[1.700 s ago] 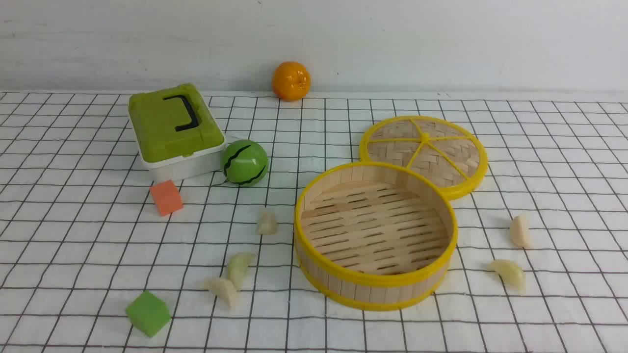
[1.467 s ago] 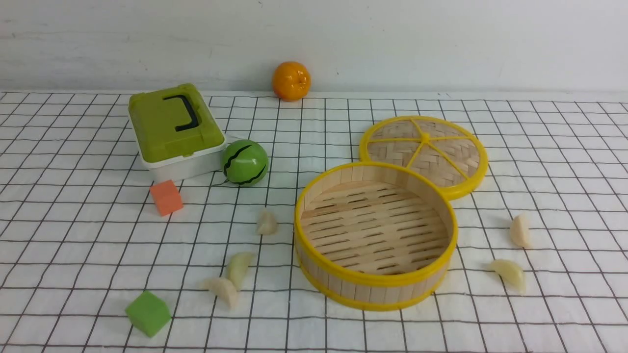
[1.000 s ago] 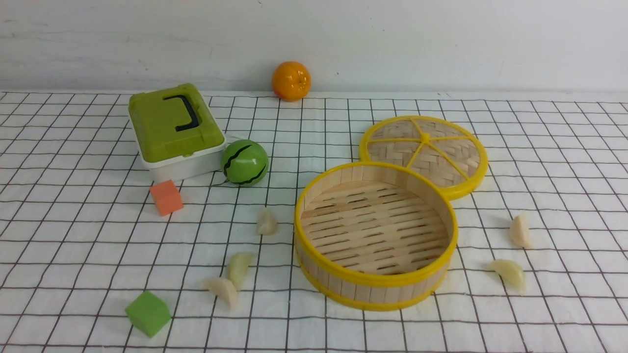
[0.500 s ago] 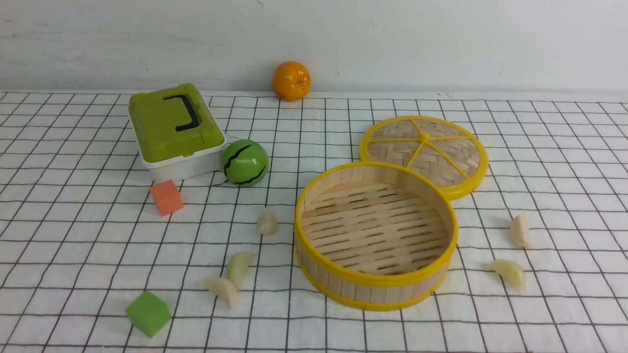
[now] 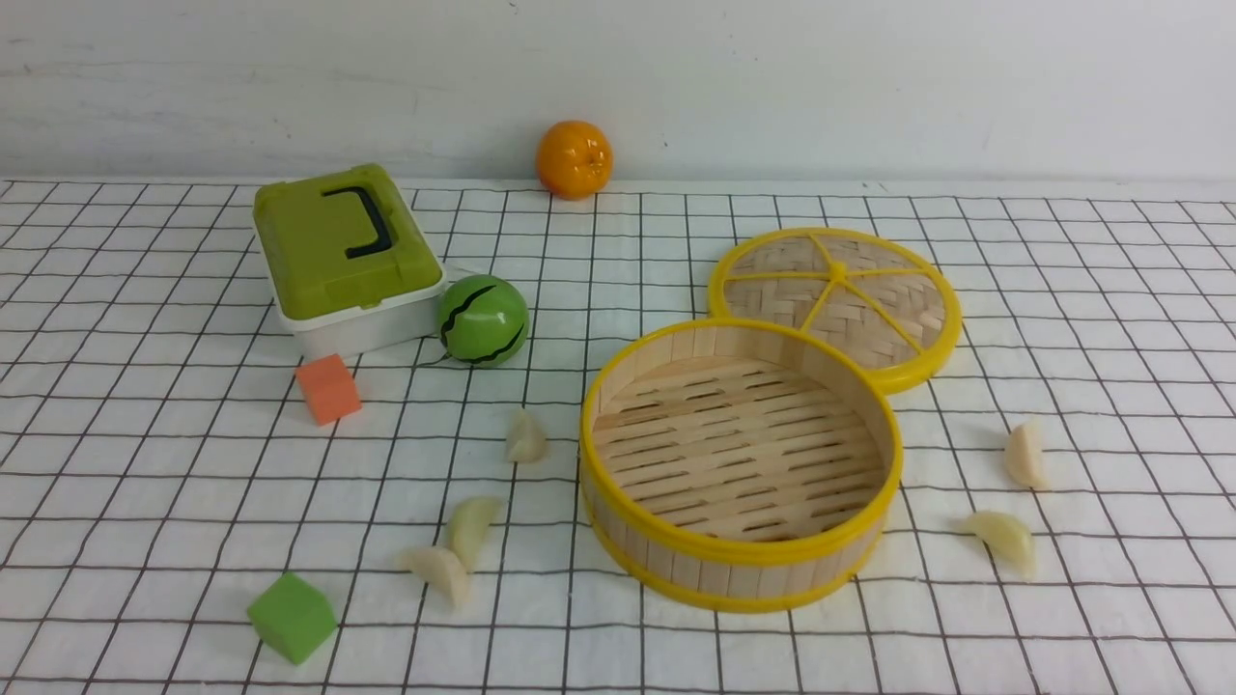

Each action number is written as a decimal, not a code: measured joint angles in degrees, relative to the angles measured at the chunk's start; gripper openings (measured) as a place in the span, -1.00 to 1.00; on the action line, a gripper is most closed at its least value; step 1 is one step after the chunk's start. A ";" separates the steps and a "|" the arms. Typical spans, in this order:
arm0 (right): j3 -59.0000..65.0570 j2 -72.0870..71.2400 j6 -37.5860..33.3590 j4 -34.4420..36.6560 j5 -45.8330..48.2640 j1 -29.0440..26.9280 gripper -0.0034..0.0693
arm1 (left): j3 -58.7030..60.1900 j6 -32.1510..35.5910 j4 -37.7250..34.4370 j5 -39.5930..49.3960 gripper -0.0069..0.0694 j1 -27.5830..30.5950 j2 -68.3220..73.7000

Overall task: Put the dumplings into the steamer on the table with the white tablecloth.
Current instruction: 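Reach for and grasp a dumpling on the table with the left gripper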

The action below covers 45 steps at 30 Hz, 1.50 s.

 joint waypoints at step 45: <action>0.46 0.00 13.47 40.20 1.36 0.00 -0.25 | 0.00 -35.80 -55.68 -11.84 -0.19 0.00 0.00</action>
